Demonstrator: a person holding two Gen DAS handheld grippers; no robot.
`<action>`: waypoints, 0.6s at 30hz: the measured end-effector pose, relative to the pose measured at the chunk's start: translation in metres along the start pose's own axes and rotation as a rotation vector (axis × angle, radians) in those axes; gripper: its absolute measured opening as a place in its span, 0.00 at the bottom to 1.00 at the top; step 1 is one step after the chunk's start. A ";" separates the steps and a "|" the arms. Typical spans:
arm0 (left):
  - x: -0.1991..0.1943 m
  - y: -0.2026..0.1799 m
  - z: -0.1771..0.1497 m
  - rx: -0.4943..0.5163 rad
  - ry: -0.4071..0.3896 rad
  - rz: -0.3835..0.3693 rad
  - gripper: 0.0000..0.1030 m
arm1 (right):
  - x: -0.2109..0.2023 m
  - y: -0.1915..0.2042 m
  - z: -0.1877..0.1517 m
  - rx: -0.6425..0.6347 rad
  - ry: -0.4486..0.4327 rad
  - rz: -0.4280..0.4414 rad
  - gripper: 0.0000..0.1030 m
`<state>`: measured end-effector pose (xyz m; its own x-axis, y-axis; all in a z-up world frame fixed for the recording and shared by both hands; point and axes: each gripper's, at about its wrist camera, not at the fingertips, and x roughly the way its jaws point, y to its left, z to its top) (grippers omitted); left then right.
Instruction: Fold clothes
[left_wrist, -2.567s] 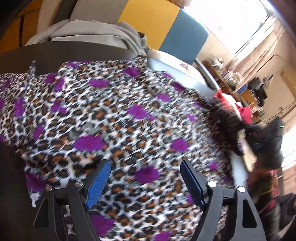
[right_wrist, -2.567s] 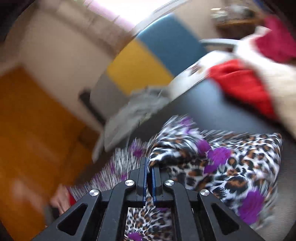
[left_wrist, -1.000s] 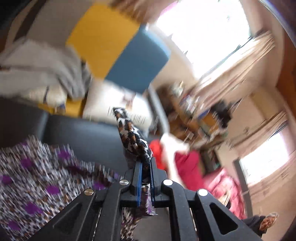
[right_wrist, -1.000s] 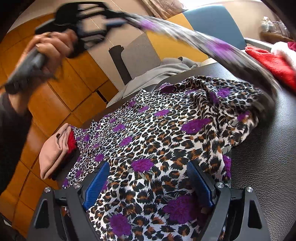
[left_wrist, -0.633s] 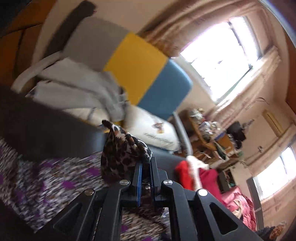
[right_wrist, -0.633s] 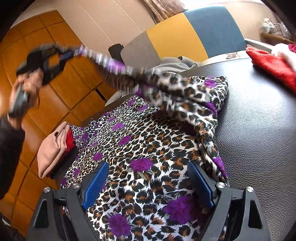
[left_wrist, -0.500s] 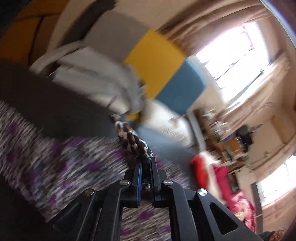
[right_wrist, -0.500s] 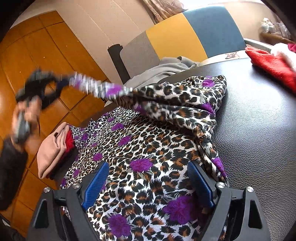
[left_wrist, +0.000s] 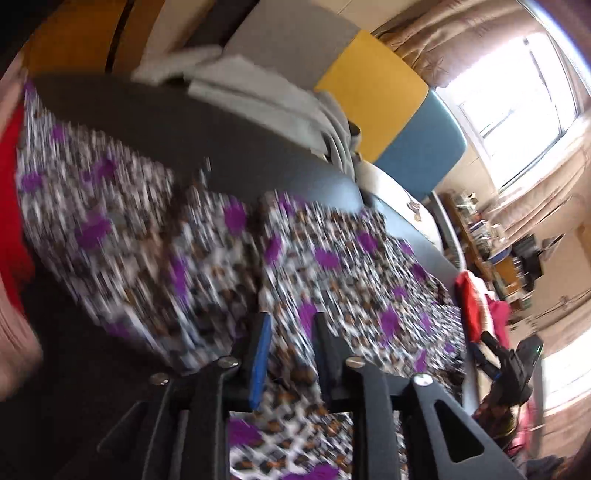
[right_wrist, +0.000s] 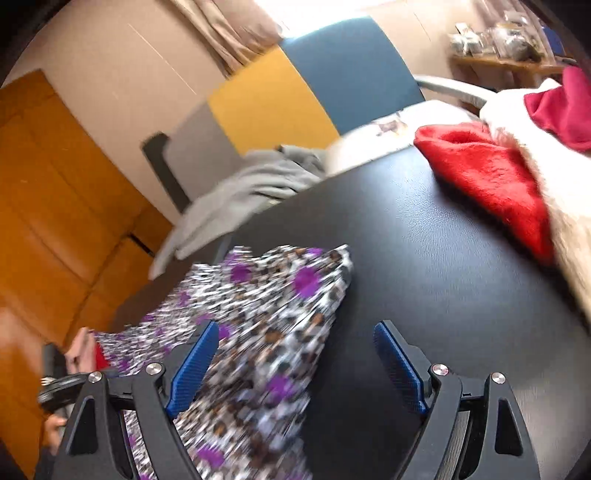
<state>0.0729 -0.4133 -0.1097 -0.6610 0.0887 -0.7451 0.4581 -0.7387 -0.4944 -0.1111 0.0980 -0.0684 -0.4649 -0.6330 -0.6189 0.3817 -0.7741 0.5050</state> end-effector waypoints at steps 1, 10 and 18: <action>0.000 -0.002 0.007 0.019 -0.004 0.016 0.31 | 0.011 -0.001 0.006 0.004 0.014 -0.024 0.84; 0.063 -0.031 0.030 0.246 0.120 0.163 0.42 | 0.050 -0.009 0.023 0.021 0.058 -0.078 0.76; 0.062 -0.065 0.001 0.521 0.045 0.301 0.05 | 0.058 -0.001 0.020 -0.112 0.132 -0.136 0.08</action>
